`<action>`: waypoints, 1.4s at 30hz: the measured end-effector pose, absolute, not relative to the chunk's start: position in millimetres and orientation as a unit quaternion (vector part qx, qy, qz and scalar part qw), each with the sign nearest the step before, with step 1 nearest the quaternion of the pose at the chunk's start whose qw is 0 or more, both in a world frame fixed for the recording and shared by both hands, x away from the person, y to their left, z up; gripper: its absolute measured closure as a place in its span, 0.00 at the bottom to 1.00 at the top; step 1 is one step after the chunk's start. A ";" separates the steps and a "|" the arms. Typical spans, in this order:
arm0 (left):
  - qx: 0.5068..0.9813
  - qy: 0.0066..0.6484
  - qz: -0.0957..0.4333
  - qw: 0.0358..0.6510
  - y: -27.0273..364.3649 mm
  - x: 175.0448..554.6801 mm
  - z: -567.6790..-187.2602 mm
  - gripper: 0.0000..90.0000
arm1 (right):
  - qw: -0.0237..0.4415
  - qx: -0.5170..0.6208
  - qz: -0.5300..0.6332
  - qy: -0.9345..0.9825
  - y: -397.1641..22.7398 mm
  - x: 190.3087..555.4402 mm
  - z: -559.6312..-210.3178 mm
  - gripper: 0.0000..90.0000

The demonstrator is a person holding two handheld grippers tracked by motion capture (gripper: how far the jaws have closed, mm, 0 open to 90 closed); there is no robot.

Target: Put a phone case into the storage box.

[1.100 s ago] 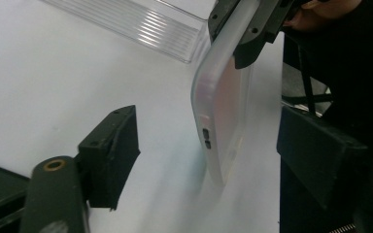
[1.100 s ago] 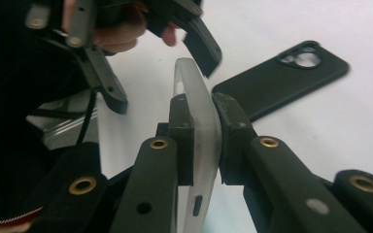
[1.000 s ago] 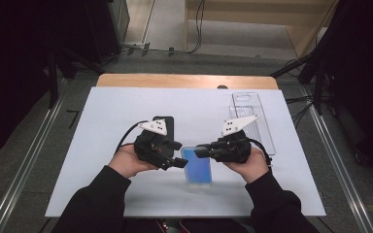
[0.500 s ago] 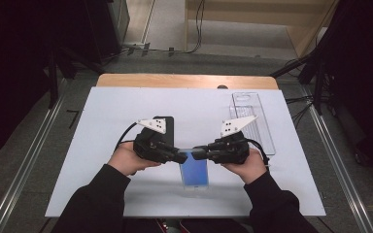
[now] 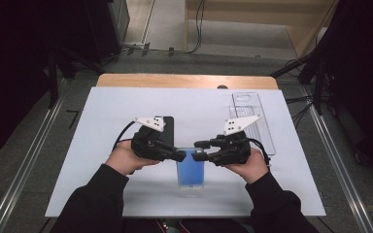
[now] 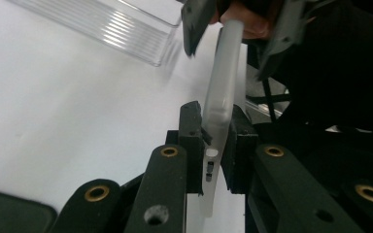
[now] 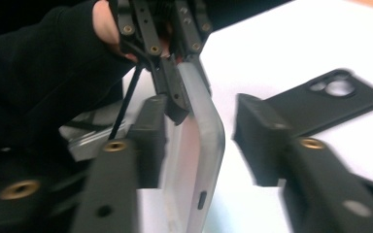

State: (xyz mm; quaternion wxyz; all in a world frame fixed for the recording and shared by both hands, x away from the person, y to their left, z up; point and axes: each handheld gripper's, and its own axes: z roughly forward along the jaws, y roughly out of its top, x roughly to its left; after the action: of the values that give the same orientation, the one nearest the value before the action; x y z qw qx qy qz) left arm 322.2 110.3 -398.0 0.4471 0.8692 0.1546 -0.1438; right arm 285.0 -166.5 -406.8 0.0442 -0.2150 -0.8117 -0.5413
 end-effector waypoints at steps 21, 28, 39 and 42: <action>0.847 0.278 -0.047 0.451 119.0 321.5 -374.9 0.90 | -0.020 -0.302 -0.537 -0.788 -168.1 276.8 -413.1 0.00; 0.835 0.312 -0.005 0.453 114.8 315.5 -368.2 0.90 | -0.062 -0.337 -0.503 -0.793 -153.9 271.9 -414.1 0.00; 0.821 0.367 0.001 0.437 106.4 312.7 -368.2 0.90 | -0.120 -0.369 -0.491 -0.780 -135.5 265.7 -415.7 0.00; 0.818 0.379 0.000 0.433 103.7 311.9 -368.7 0.90 | -0.123 -0.382 -0.494 -0.771 -130.9 265.5 -417.6 0.00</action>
State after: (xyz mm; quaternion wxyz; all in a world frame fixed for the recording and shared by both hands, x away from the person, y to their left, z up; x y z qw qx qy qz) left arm 311.9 103.7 -368.7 0.4328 0.8181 0.3786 -0.0002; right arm 265.5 -130.9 -417.6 -0.1233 -0.3817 -0.7714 -0.4940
